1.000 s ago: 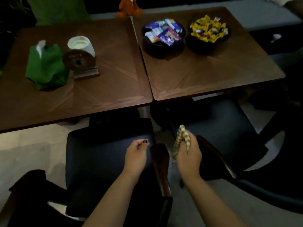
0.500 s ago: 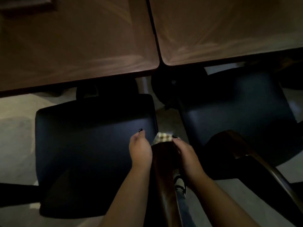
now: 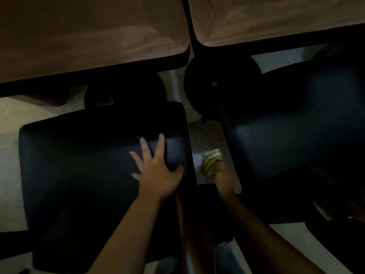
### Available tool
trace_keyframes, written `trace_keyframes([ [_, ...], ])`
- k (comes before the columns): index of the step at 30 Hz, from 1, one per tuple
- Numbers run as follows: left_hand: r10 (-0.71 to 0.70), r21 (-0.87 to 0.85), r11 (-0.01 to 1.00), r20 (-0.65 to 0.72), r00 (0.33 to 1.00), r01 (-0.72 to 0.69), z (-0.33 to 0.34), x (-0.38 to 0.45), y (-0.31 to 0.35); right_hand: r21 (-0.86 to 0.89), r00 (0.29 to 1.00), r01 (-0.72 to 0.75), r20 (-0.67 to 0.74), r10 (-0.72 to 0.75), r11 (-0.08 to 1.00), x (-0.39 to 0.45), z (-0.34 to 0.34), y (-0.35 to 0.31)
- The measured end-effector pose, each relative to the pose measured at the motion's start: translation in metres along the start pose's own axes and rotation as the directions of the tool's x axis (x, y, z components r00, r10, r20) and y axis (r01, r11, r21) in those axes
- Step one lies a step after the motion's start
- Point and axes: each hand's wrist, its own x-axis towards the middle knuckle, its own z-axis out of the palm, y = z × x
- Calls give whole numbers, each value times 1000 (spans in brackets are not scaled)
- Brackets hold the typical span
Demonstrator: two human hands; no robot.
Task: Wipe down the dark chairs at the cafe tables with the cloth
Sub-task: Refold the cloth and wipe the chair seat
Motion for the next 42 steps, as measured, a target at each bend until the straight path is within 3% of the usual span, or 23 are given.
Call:
trace_keyframes([
  [1,23,193,980,83,996,-38,2,8,-11,6,994,-8,112,7,1000,1,11,2],
  [3,-6,340,939,164,986,-51,9,19,-27,90,989,-10,150,-4,996,8,29,-12],
  [5,1,355,933,149,989,-54,16,23,-36,126,994,17,104,-30,992,25,39,-31],
  [8,25,365,929,113,993,-65,23,25,-42,210,980,183,38,-195,961,52,43,-78],
  [11,34,351,934,98,995,-66,26,28,-45,-23,911,409,67,-407,912,78,57,-125],
  [13,32,345,936,92,995,-62,25,27,-43,-200,853,520,71,-517,831,82,65,-134],
  [17,46,326,943,76,996,-68,20,24,-47,-316,697,681,2,-718,660,51,59,-84],
  [19,44,348,936,61,997,-63,18,25,-52,-379,558,807,241,-794,452,31,55,-60],
  [21,77,398,912,78,994,-101,15,26,-57,-351,390,907,489,-780,233,26,55,-57],
  [25,126,440,883,118,985,-165,-13,41,-68,-436,330,896,539,-775,79,44,62,-90],
  [28,63,475,872,130,990,-118,-39,49,-85,-552,306,824,620,-722,-125,55,67,-80],
  [31,14,400,911,211,977,-99,-52,46,-104,-551,238,805,642,-729,-222,57,58,-56],
  [37,77,315,939,209,975,-141,-50,41,-110,-520,177,815,644,-744,-255,65,61,-81],
  [41,95,291,945,197,976,-151,-49,43,-113,-648,429,745,288,-856,155,76,85,-132],
  [42,91,289,947,184,979,-143,-49,42,-113,-647,390,756,320,-863,101,72,95,-131],
])
